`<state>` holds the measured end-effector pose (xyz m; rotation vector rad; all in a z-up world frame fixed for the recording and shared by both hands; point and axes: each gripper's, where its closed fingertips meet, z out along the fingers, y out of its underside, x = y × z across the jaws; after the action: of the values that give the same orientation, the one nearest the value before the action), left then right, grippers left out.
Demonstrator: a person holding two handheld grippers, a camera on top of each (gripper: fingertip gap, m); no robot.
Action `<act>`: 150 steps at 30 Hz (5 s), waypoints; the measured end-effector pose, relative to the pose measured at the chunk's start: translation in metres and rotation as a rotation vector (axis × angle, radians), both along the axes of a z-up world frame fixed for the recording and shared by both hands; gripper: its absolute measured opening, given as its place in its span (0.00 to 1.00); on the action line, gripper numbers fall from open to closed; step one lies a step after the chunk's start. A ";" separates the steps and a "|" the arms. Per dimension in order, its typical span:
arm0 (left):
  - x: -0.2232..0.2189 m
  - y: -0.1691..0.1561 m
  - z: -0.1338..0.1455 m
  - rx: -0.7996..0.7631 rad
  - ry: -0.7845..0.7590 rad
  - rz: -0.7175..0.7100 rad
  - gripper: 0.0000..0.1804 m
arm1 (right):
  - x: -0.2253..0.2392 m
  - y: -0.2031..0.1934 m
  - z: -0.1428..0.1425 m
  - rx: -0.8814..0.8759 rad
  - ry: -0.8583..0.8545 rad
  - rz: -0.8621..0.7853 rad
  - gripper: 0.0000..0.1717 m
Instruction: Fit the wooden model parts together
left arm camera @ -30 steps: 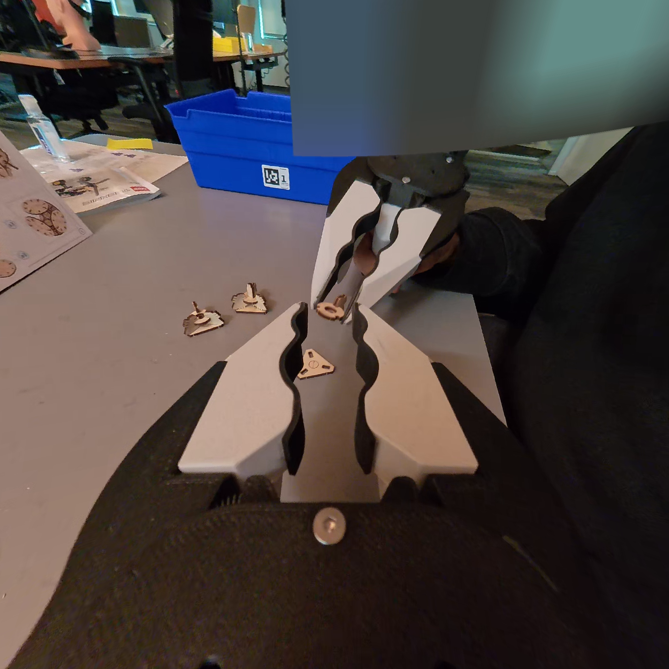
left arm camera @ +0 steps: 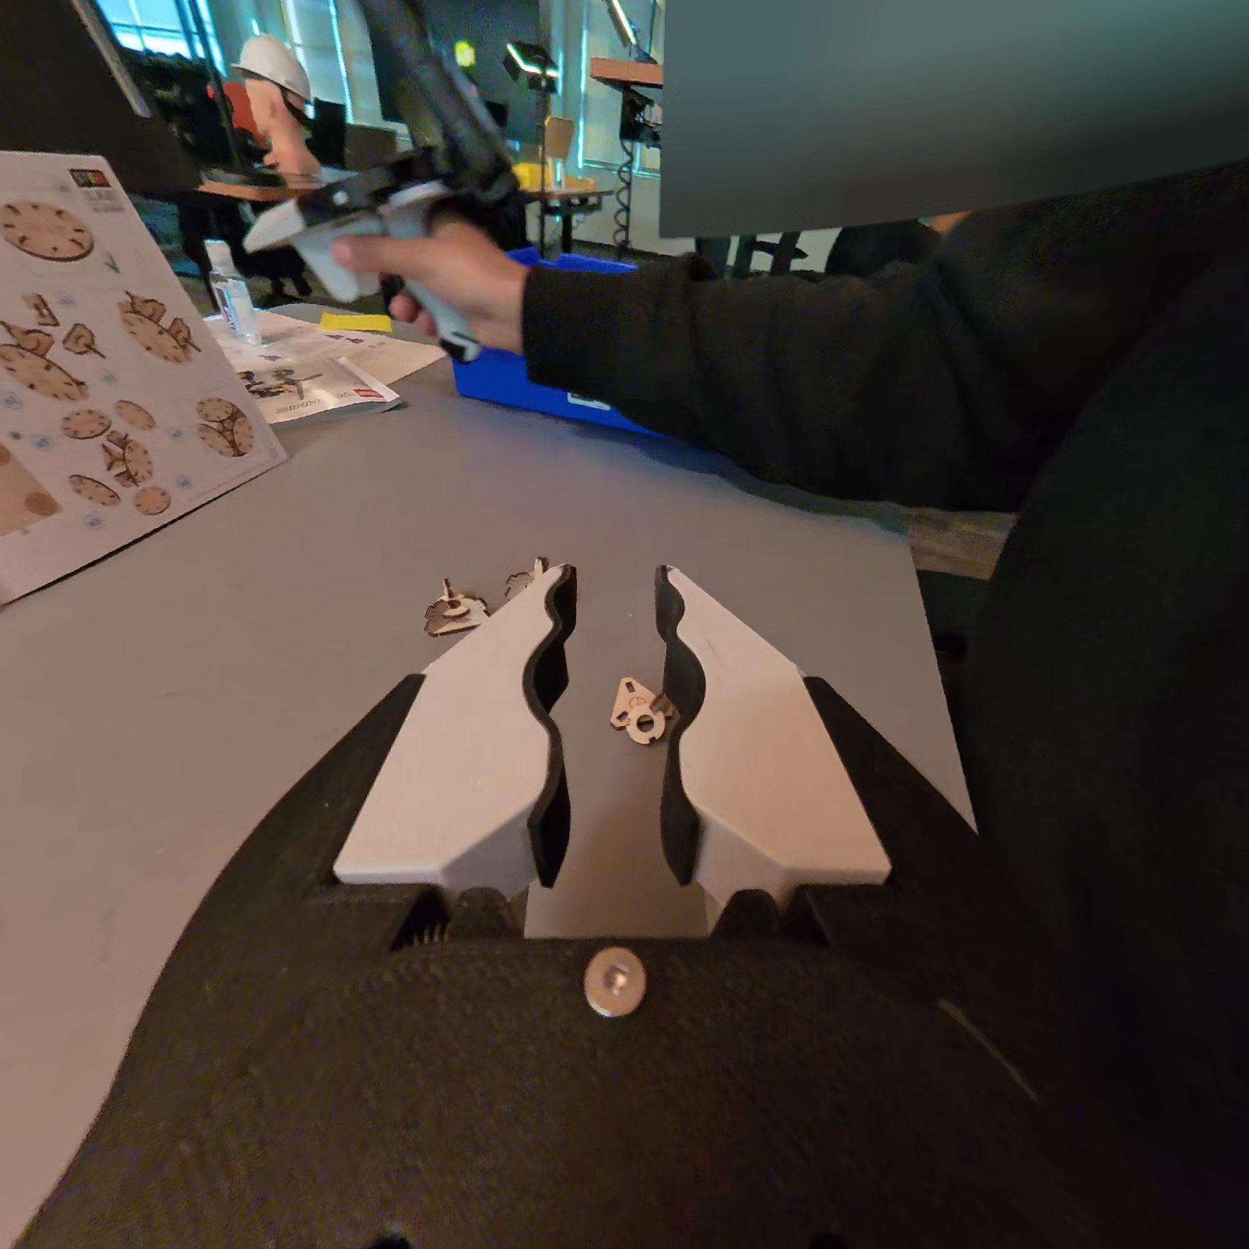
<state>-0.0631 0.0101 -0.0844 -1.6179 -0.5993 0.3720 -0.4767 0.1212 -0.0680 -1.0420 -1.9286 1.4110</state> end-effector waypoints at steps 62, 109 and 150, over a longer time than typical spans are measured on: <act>0.004 0.006 0.005 0.147 -0.113 -0.006 0.01 | 0.417 -0.131 0.001 -0.603 -0.372 1.025 0.00; 0.044 0.009 0.038 0.739 -0.560 -0.533 0.20 | 0.461 -0.114 0.030 -0.258 0.541 1.073 0.08; 0.013 -0.027 0.035 0.661 -0.329 -0.255 0.01 | 0.423 -0.101 -0.109 0.387 -0.128 1.004 0.16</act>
<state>-0.0498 -0.0173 -0.0491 -1.0934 -0.6643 -0.2718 -0.0537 0.0198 -0.1774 0.0867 -2.8436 1.3119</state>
